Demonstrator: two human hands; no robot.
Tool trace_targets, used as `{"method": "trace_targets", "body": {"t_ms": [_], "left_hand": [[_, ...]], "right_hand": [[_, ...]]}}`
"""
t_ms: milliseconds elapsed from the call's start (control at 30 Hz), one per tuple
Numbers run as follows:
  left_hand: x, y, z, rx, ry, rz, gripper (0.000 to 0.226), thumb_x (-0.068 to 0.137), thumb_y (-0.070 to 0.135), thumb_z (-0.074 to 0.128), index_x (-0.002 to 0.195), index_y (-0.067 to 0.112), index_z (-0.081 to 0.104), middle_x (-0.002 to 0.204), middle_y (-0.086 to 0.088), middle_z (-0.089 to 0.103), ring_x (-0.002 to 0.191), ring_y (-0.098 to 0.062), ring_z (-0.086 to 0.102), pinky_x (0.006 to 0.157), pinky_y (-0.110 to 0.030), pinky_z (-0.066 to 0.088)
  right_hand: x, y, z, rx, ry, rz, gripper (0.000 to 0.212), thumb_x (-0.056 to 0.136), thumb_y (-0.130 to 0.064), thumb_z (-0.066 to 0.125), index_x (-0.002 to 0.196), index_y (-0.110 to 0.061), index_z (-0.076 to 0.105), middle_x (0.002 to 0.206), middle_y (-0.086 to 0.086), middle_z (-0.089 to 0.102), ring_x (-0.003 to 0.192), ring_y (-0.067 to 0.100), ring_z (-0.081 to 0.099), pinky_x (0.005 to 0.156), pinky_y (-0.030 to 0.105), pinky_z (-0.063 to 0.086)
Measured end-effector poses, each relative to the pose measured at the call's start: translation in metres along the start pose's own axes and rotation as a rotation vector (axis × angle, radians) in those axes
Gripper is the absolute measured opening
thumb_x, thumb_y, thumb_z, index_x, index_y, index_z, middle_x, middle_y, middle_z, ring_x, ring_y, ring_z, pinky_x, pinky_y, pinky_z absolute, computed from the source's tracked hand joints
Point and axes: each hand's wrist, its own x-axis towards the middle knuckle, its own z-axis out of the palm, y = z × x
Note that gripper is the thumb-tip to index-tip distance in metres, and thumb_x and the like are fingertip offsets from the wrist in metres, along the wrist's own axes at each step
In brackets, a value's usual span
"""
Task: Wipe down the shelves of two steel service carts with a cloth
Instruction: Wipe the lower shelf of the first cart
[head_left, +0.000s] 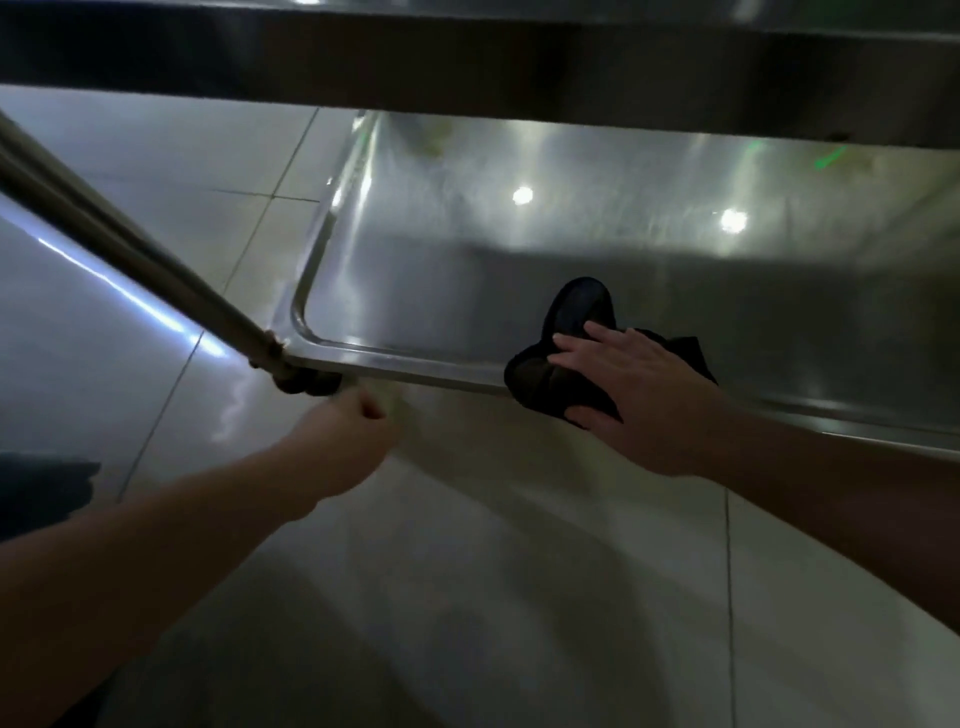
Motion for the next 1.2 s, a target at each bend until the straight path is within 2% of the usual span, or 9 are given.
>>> {"method": "trace_targets", "body": {"t_ms": [167,300,400,533,733,867,967,1100,1200], "left_hand": [[-0.020,0.051,0.027,0.322,-0.018,0.421,0.011,0.094,0.031,0.069,0.098,0.026,0.061,0.085,0.009,0.062,0.075,-0.011,0.058,0.059,-0.012,0.038],[-0.035,0.082,0.046,0.482,-0.013,0.726,0.023,0.094,0.030,0.065,0.114,0.028,0.053,0.103,0.011,0.057,0.090,-0.012,0.052,0.073,-0.024,0.034],[-0.042,0.101,0.062,0.602,0.028,0.866,0.041,0.090,0.030,0.065,0.130,0.027,0.054,0.122,0.006,0.055,0.111,-0.019,0.053,0.089,-0.034,0.043],[-0.050,0.119,0.081,0.730,0.072,0.975,0.057,0.083,0.030,0.068,0.138,0.022,0.056,0.128,0.000,0.056,0.117,-0.026,0.056,0.096,-0.038,0.044],[-0.053,0.153,0.130,0.778,-0.017,1.057,0.083,0.080,0.029,0.071,0.158,0.019,0.044,0.159,-0.002,0.044,0.145,-0.026,0.045,0.118,-0.037,0.037],[-0.055,0.170,0.165,0.796,-0.039,1.157,0.092,0.082,0.036,0.057,0.167,0.016,0.028,0.174,-0.001,0.025,0.161,-0.019,0.020,0.127,-0.032,0.015],[-0.058,0.185,0.190,0.803,-0.041,1.222,0.094,0.085,0.038,0.054,0.169,0.013,0.021,0.177,-0.003,0.015,0.164,-0.018,0.009,0.131,-0.030,0.002],[-0.065,0.209,0.223,0.783,-0.019,1.298,0.099,0.084,0.038,0.058,0.169,0.009,0.016,0.178,-0.008,0.010,0.165,-0.022,0.004,0.132,-0.042,0.015],[-0.067,0.216,0.240,0.816,-0.010,1.291,0.102,0.086,0.044,0.057,0.170,0.008,0.010,0.178,-0.010,0.005,0.165,-0.024,0.000,0.132,-0.046,0.017]], "right_hand": [[-0.043,0.047,-0.007,-0.020,-0.009,0.025,0.063,0.101,-0.070,0.024,0.159,-0.046,0.028,0.170,-0.025,0.017,0.160,0.003,0.001,0.127,0.031,-0.001],[-0.071,0.076,-0.012,-0.021,-0.011,0.054,0.062,0.101,-0.073,0.023,0.158,-0.049,0.026,0.169,-0.029,0.015,0.158,-0.002,-0.004,0.125,0.026,-0.004],[-0.090,0.094,-0.017,-0.029,-0.025,0.069,0.063,0.100,-0.074,0.021,0.159,-0.050,0.024,0.167,-0.033,0.007,0.157,-0.006,-0.010,0.122,0.022,-0.011],[-0.119,0.120,-0.025,-0.039,-0.031,0.092,0.067,0.098,-0.074,0.021,0.160,-0.049,0.023,0.165,-0.035,0.001,0.153,-0.010,-0.016,0.121,0.020,-0.015],[-0.172,0.164,-0.035,-0.039,-0.024,0.158,0.070,0.097,-0.073,0.025,0.161,-0.046,0.026,0.167,-0.032,0.005,0.156,-0.005,-0.010,0.127,0.029,-0.004],[-0.213,0.196,-0.039,-0.041,0.003,0.241,0.069,0.097,-0.073,0.030,0.160,-0.047,0.026,0.166,-0.034,0.007,0.155,-0.008,-0.010,0.124,0.025,-0.005],[-0.243,0.217,-0.041,-0.040,0.035,0.320,0.070,0.096,-0.072,0.035,0.160,-0.045,0.027,0.166,-0.031,0.011,0.157,-0.005,-0.006,0.126,0.034,0.005],[-0.275,0.236,-0.044,-0.038,0.046,0.443,0.069,0.099,-0.074,0.030,0.161,-0.044,0.024,0.169,-0.024,0.017,0.160,0.002,0.000,0.129,0.039,0.010],[-0.283,0.238,-0.043,-0.003,0.088,0.539,0.073,0.096,-0.071,0.026,0.162,-0.041,0.026,0.169,-0.023,0.020,0.160,0.006,0.005,0.130,0.045,0.016]]}}
